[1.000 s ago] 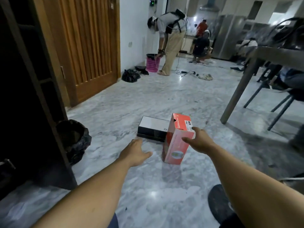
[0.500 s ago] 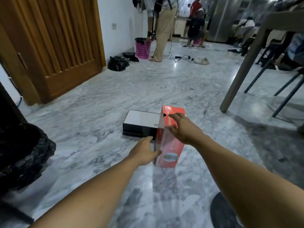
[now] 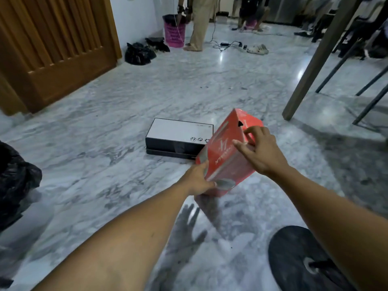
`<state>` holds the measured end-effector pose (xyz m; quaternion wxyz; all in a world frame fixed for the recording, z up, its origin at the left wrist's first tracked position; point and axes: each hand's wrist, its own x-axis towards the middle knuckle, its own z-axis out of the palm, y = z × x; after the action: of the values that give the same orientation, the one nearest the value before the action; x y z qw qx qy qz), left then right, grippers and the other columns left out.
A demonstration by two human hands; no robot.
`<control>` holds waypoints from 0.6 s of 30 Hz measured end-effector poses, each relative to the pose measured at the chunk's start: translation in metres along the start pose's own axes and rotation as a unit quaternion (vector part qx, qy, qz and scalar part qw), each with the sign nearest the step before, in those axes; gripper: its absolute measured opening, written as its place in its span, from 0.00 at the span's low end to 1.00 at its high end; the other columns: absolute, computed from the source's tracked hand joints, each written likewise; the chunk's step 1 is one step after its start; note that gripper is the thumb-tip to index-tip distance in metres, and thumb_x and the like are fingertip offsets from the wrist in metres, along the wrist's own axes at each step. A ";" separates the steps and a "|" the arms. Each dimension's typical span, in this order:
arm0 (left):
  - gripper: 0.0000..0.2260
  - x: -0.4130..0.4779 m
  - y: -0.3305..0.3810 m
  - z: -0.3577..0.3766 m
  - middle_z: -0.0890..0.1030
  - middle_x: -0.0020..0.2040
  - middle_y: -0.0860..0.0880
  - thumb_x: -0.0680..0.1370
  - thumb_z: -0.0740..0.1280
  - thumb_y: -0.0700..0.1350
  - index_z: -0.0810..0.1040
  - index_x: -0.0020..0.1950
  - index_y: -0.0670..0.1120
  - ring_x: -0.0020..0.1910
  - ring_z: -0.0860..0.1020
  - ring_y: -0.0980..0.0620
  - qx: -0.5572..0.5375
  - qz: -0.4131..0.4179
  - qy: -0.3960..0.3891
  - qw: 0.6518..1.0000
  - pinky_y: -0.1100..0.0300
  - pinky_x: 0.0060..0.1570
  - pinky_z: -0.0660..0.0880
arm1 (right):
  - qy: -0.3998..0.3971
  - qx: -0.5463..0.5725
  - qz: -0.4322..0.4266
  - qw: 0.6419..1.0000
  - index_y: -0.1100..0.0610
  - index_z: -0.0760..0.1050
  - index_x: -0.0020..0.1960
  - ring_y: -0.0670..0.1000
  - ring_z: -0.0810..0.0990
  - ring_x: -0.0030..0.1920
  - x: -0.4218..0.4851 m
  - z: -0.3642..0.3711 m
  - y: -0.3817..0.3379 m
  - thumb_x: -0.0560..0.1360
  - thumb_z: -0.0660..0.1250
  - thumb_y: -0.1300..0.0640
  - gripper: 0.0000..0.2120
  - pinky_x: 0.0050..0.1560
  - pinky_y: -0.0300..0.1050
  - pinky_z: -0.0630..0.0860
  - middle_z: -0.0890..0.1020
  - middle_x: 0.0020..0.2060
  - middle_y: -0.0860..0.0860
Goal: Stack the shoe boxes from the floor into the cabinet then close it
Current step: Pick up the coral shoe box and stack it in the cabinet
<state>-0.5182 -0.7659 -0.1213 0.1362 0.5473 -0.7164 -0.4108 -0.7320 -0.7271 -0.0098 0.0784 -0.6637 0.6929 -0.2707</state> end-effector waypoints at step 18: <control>0.36 -0.021 -0.037 0.036 0.58 0.71 0.52 0.70 0.76 0.52 0.68 0.76 0.53 0.69 0.65 0.49 0.003 0.011 0.064 0.998 0.57 0.68 0.69 | 0.080 0.209 0.246 0.943 0.56 0.65 0.64 0.53 0.76 0.55 -0.105 0.054 0.106 0.82 0.59 0.54 0.13 0.54 0.49 0.72 0.75 0.60 0.53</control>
<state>-0.5090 -0.7336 -0.1663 0.1848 0.5653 -0.7132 -0.3710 -0.7880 -0.6434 -0.1324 0.2237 -0.4170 0.7665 -0.4342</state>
